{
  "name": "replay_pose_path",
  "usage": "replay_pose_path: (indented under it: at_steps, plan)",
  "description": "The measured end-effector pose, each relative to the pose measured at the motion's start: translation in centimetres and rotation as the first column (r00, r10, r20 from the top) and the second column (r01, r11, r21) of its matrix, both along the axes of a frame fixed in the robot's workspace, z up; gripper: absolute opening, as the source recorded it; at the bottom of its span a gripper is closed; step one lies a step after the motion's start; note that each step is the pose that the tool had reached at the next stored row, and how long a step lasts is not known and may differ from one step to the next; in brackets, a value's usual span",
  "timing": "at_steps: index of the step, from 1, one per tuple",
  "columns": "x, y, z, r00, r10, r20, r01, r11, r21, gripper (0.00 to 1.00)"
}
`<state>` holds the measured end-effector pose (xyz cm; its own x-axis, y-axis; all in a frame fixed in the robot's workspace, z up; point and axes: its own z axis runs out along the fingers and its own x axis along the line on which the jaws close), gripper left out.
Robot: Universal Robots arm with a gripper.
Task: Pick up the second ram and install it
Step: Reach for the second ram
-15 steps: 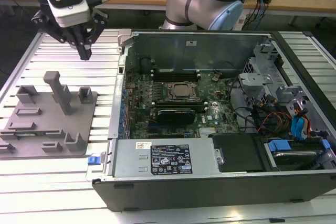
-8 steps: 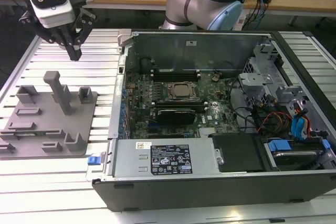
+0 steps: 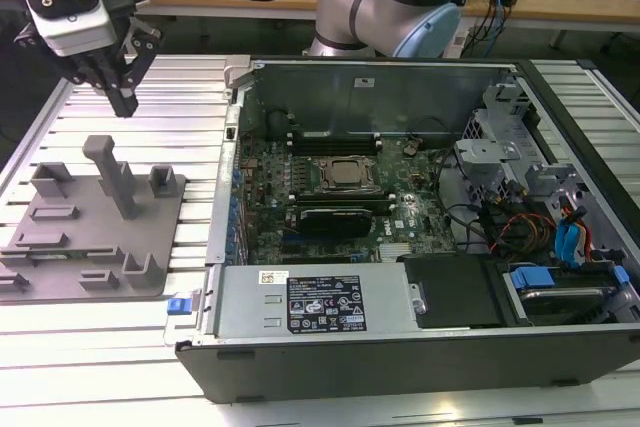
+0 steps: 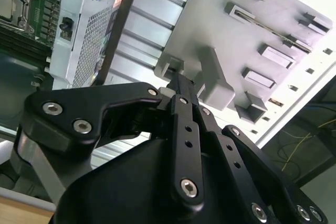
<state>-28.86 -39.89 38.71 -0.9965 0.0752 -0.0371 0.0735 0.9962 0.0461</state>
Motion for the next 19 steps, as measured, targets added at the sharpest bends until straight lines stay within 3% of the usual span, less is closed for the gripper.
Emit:
replay_pose_path:
  at_steps: [14,19]
  plan:
    - [-2.0,0.00,-0.36,1.0000,0.000,0.0000,0.000,1.0000,0.0000,0.08]
    - [-3.2,0.00,-1.05,1.0000,0.000,0.0001,0.000,1.0000,0.0000,0.08]
